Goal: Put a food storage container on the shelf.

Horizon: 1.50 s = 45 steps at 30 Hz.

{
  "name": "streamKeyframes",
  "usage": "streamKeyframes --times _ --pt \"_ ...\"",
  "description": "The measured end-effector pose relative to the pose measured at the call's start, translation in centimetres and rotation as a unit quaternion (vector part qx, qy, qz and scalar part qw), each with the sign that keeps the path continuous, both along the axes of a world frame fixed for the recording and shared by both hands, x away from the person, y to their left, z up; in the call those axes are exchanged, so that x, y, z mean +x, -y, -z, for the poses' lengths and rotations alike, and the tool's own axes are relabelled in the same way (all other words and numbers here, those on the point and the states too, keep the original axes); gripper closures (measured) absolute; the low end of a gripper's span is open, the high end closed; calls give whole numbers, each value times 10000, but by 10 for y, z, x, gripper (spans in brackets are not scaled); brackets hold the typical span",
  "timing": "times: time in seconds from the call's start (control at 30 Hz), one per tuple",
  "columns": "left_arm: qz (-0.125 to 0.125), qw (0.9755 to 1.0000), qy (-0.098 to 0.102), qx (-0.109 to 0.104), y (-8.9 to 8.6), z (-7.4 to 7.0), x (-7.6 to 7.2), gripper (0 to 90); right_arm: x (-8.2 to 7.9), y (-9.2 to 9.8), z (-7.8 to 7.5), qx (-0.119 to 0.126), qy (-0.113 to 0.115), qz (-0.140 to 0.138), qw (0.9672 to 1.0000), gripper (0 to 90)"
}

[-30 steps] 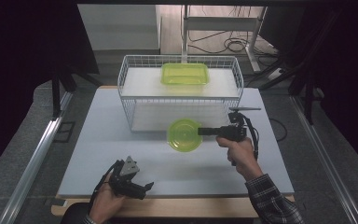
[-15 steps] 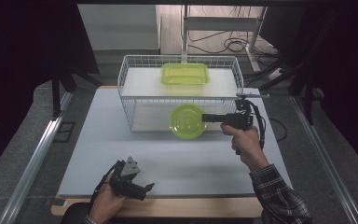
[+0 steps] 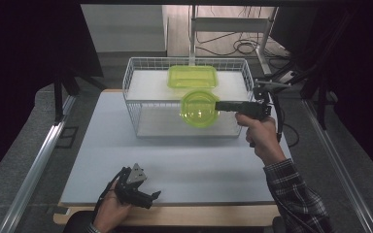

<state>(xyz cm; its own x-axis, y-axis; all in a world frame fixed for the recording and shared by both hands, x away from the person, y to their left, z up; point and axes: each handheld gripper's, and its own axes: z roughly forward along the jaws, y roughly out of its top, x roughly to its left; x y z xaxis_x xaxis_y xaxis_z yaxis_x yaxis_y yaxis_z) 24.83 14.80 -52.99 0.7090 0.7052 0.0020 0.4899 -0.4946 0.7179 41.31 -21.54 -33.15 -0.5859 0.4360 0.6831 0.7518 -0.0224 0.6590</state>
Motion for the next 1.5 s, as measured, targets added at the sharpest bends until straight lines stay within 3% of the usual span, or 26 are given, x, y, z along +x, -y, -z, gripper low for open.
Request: streamKeyframes --times 0.5,0.93,1.5 --pt "6 10000 16 10 -1 0 0 12 27 -11 -47 -48 440 303 9986 833" --pt "-9 10000 23 13 -1 0 0 13 51 -25 -63 -119 473 494 9976 833" --pt "15 10000 33 50 -1 0 0 13 83 -48 -69 -334 153 648 9972 829"
